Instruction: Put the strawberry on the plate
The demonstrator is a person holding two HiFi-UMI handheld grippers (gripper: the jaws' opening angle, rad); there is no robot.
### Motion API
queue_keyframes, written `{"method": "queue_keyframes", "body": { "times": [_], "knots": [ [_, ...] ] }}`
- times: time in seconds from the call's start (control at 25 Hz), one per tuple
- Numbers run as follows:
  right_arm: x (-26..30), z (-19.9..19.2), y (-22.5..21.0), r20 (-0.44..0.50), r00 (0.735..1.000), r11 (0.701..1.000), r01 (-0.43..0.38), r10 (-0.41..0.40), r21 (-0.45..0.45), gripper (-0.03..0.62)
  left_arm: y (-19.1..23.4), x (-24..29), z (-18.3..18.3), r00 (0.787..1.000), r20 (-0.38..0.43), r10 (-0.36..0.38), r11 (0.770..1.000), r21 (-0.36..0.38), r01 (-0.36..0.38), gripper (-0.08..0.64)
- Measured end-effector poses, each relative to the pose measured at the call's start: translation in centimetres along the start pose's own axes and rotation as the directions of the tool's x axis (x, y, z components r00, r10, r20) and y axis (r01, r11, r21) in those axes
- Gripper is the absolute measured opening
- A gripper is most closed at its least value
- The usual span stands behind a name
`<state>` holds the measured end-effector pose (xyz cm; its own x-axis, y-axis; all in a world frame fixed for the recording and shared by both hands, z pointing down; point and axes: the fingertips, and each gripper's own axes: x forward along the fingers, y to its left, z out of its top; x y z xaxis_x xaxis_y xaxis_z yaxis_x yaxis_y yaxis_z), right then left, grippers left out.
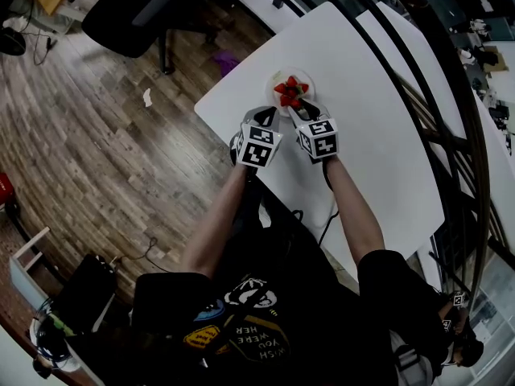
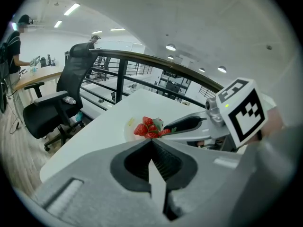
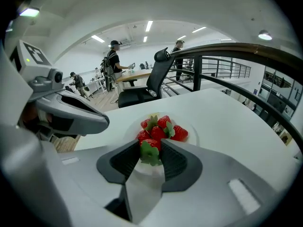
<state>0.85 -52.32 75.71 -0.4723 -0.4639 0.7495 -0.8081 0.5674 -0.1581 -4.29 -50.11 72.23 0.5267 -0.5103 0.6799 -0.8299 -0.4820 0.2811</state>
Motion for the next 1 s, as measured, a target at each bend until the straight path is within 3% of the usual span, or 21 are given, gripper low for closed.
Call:
{"method": "queue_keyframes", "body": {
  "times": [0.44, 0.6, 0.76, 1.0],
  "knots": [
    [1.8, -0.9, -0.2, -0.045, 0.997, 0.995, 0.064, -0.067, -0.070, 0.141, -0.1, 0.1, -1.6, 1.000, -0.015, -0.020, 1.000, -0.004, 0.020, 0.005],
    [2.1, -1.0, 0.1, -0.016, 0.998, 0.997, 0.054, -0.055, -0.058, 0.148, -0.1, -0.4, -1.8, 1.000, -0.010, -0.023, 1.000, -0.020, 0.022, 0.005],
    [1.2, -0.7, -0.2, 0.020, 0.999, 0.998, 0.050, -0.049, -0.037, 0.200, -0.2, -1.2, -1.9, 1.000, 0.004, -0.009, 0.999, -0.039, 0.009, 0.005],
    [-1.6, 0.2, -0.3, 0.107, 0.992, 0.997, 0.070, -0.068, -0.017, 0.206, 0.4, -3.0, -2.5, 0.999, 0.028, 0.036, 0.997, -0.077, -0.033, 0.005]
  ]
}}
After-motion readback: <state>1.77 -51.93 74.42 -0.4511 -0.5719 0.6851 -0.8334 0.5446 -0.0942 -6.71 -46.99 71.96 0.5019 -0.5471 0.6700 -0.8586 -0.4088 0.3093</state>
